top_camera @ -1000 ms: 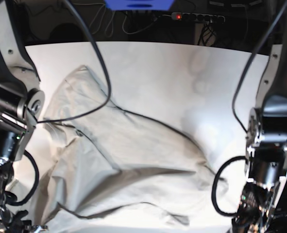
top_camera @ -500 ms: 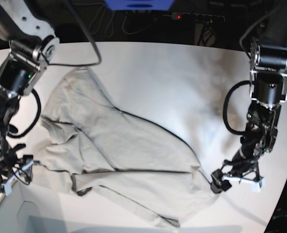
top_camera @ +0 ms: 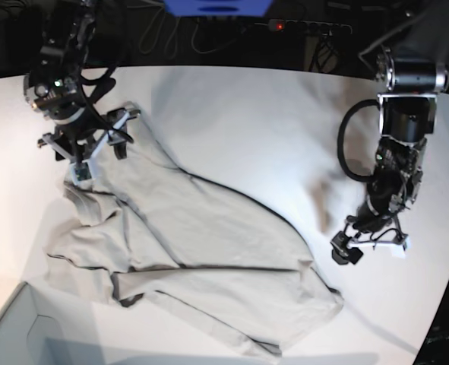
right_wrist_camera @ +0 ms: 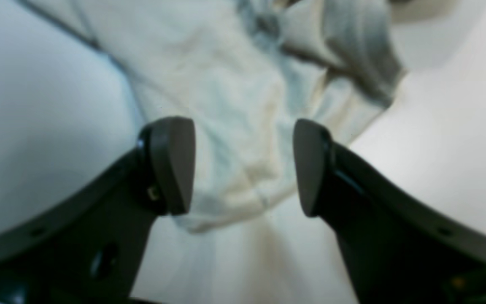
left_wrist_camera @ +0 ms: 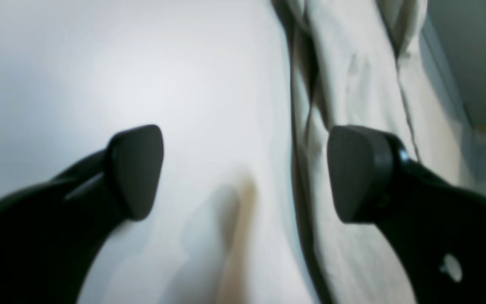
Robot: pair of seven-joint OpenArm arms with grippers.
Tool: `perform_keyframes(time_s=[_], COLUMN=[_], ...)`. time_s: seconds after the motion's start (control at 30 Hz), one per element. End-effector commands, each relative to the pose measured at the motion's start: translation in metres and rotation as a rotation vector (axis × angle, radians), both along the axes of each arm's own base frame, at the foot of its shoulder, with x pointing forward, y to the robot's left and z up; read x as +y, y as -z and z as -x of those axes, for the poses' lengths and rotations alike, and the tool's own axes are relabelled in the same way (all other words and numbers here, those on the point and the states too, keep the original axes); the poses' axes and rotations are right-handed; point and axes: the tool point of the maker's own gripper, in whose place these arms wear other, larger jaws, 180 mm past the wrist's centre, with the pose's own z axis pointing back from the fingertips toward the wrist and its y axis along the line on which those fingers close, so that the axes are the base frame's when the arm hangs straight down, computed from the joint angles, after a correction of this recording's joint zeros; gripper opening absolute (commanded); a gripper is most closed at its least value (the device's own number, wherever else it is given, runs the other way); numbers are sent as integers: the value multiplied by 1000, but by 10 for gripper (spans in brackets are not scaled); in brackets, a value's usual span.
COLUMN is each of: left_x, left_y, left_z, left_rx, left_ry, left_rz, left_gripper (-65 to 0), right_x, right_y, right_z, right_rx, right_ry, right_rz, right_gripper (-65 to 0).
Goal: Layout the t-shirt on the table in an organized manner, then fold the t-shirt properly
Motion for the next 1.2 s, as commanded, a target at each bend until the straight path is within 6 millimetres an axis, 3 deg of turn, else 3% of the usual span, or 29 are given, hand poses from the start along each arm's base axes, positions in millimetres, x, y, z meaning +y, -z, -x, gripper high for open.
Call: perform_keyframes(time_s=[0.0,0.2,0.43,0.57,0.67,0.73,0.77,0.83,0.9,1.07,1.17], left_x=[13,-8,-20,-18,-17,-13,-10,-10,-10,-16,-40], left_y=[-29,-25,-18,-10,-9,-5,-3,4,6,14,16], left_z=[-23,-27,-25,-18,-16,-12,-9,-2,0,6,4], left_rx=[-91,-108,-93,-76,-73,-63,-60,-45,-40,-28,-31], left_ry=[-40,5,28,28,28,26,26,26,27,32,48], left_rz=[-19,-128,-134,-136,-138,-146,-151,-149,-151,-139,-104], left_gripper=[-58,-58,-58,-58,-58,-58,-58,-57,-57,-56,-56], right_x=[8,32,28,32,28,15,5,-13,-19,-14,3], right_y=[-9,19,66,84,91,92,84,65,42,-8,-25], right_z=[-6,10,10,13,14,20,18,17,18,22,28], right_rx=[-41,48,174,159,124,124,102,47,-10,-121,-143], right_ry=[-27,-133,-141,-142,-140,-115,-96,-58,-56,-114,-210], right_rz=[-7,-14,-39,-92,-122,-113,-98,-63,-32,31,31], right_gripper=[-279,-279,-280,-296,-428,-612,-650,-641,-650,-650,-650])
